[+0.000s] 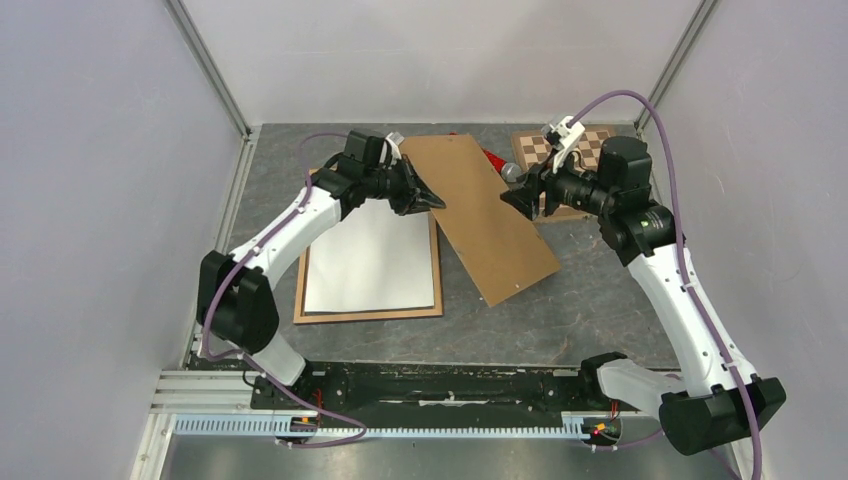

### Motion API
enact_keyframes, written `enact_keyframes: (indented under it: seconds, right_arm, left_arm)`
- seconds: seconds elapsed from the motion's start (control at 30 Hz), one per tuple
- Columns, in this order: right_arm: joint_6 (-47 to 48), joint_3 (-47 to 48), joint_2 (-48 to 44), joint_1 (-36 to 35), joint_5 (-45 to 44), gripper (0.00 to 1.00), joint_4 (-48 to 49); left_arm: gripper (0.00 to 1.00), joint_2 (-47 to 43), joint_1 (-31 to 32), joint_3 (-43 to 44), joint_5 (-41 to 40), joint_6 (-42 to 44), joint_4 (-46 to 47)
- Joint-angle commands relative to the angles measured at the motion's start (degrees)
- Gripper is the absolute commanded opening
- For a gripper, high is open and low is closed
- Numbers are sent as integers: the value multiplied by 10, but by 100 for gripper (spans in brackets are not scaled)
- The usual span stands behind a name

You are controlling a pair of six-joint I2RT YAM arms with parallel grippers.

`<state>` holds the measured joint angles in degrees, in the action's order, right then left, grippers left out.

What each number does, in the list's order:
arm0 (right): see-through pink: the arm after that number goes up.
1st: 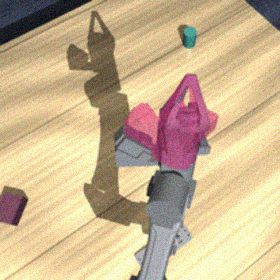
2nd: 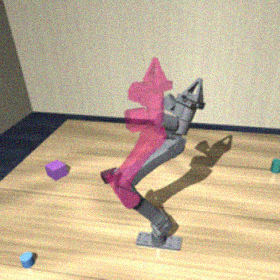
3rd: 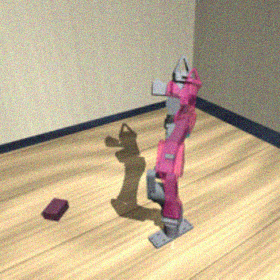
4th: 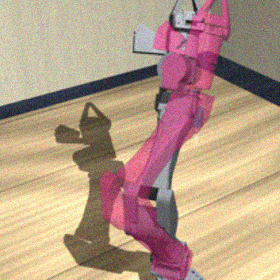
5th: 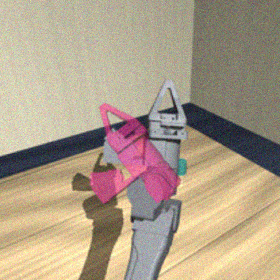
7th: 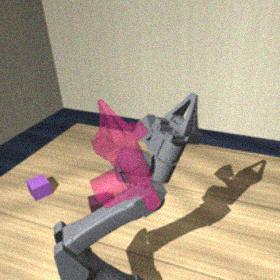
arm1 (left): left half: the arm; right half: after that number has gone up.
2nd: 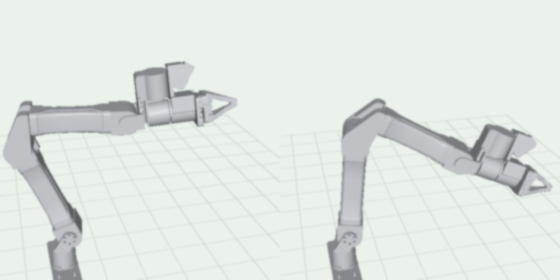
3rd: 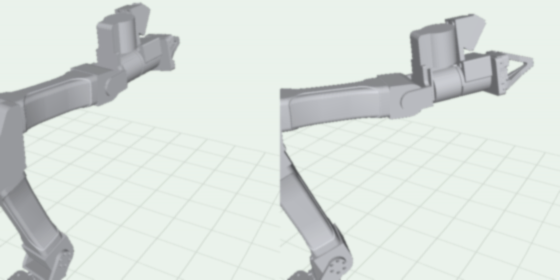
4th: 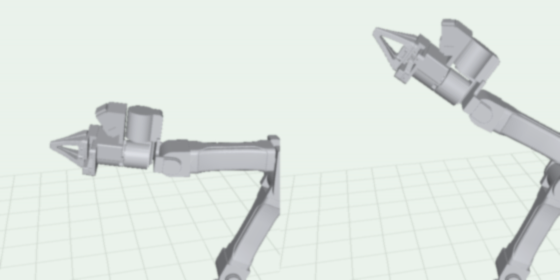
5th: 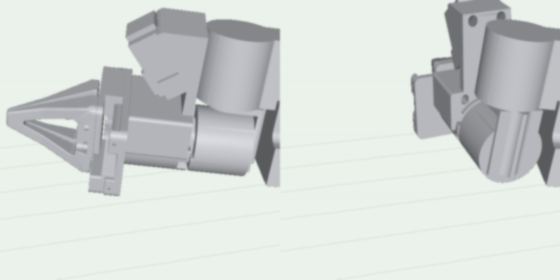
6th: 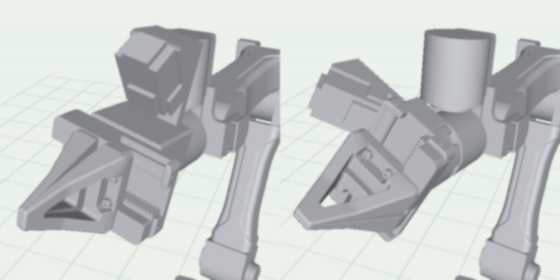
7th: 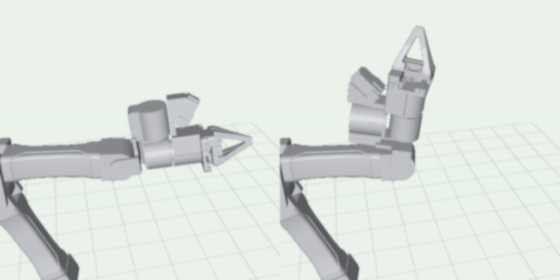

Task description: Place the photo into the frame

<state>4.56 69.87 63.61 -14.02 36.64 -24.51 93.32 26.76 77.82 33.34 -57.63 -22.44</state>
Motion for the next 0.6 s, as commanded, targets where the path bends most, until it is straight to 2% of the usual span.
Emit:
enact_keyframes:
  seconds: [0.0, 0.17, 0.37, 0.5, 0.57]
  right_arm:
    - [19, -4, -14, 5, -5, 56, 6]
    - [23, -15, -12, 4, -22, 64, 26]
    - [4, -61, -5, 3, -25, 67, 96]
    - [-26, -107, 4, 2, 1, 68, 166]
    - [-38, -129, 13, 2, 22, 70, 203]
  left_arm:
    - [2, -61, -20, 50, 52, 160, -44]
    - [2, -89, -76, 46, 115, 278, -109]
    - [2, -114, -156, 66, 187, 425, -233]
    - [2, -130, -174, 87, 205, 549, -343]
    - [2, -146, -174, 82, 210, 607, -369]
